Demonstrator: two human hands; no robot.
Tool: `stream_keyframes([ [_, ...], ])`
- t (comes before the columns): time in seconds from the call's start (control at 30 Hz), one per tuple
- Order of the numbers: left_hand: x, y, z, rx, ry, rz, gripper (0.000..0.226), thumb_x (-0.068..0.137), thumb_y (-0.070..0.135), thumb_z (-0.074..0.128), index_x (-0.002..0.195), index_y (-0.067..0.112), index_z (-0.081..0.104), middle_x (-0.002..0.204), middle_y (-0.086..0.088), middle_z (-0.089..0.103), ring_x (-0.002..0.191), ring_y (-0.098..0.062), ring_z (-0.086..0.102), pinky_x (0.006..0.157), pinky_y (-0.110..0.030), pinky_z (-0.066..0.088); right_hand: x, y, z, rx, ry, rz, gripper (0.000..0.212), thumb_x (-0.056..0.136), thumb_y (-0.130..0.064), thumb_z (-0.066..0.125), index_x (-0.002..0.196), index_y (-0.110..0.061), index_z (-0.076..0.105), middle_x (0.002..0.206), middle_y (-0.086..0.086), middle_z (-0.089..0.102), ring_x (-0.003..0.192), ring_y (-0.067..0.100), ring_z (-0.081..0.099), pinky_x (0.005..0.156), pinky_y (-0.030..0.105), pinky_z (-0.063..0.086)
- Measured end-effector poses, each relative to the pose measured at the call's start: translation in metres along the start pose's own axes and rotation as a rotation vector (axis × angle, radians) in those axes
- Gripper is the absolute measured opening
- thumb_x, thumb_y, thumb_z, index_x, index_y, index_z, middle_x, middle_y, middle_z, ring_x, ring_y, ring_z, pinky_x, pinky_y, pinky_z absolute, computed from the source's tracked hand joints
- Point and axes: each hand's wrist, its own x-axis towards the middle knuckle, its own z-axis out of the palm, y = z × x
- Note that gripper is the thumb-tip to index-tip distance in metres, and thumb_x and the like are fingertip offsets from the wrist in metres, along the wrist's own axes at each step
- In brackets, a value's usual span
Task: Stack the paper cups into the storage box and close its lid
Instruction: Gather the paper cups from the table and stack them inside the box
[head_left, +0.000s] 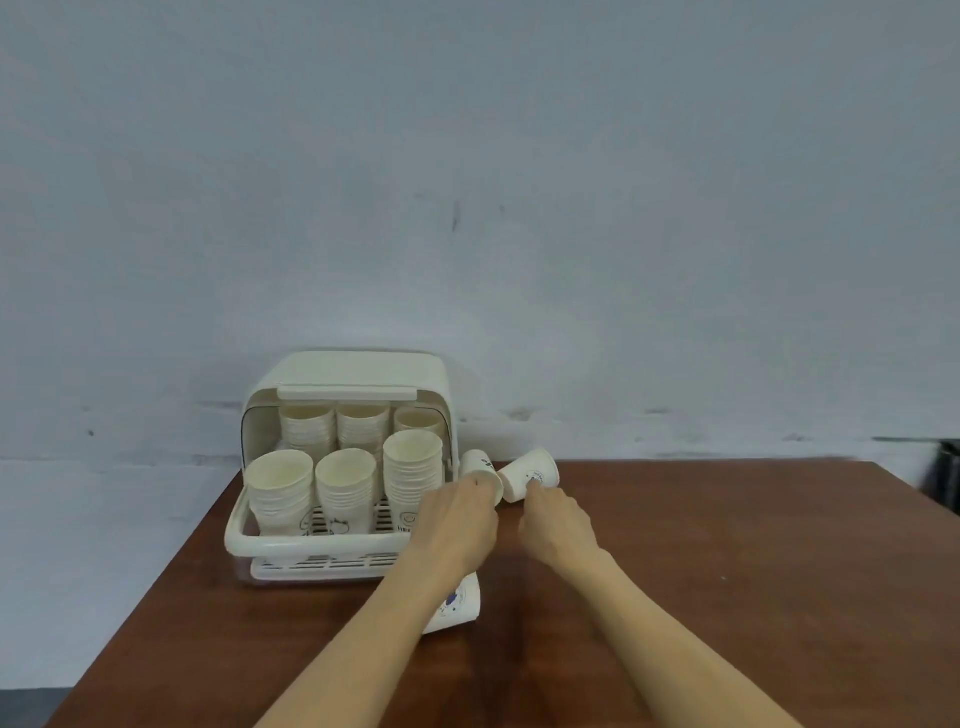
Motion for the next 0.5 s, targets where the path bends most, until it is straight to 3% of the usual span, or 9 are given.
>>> stream_keyframes([
  [0.13, 0.021, 0.014, 0.026, -0.083, -0.035, -0.131, 0.021, 0.087, 0.014, 0.046, 0.107, 0.014, 0.052, 0.096, -0.005, 0.059, 0.086, -0.028, 0.060, 0.062, -0.034, 0.035, 0.030, 0.021, 0.008, 0.038, -0.028, 0.088, 0.031, 0.089, -0.010, 0.042, 0.119, -0.006, 0.045, 0.118, 0.014, 0.057, 0.108, 0.036, 0.056, 0.075, 0.036, 0.039],
  [0.33, 0.054, 0.026, 0.055, 0.010, -0.095, -0.216, 0.027, 0.091, 0.011, 0.046, 0.116, 0.007, 0.053, 0.109, -0.010, 0.056, 0.095, -0.027, 0.060, 0.071, -0.033, 0.045, 0.076, 0.037, 0.022, 0.182, -0.026, 0.224, 0.037, 0.092, -0.013, 0.046, 0.125, 0.001, 0.039, 0.126, 0.016, 0.054, 0.118, 0.037, 0.052, 0.089, 0.040, 0.044],
  [0.5, 0.074, 0.027, 0.075, 0.156, -0.111, -0.163, 0.031, 0.093, 0.015, 0.044, 0.122, 0.007, 0.053, 0.118, -0.010, 0.055, 0.106, -0.025, 0.055, 0.075, -0.030, 0.041, 0.101, 0.040, 0.039, 0.274, -0.055, 0.289, 0.044, 0.093, -0.014, 0.045, 0.131, 0.005, 0.032, 0.132, 0.018, 0.050, 0.123, 0.037, 0.049, 0.093, 0.041, 0.042],
])
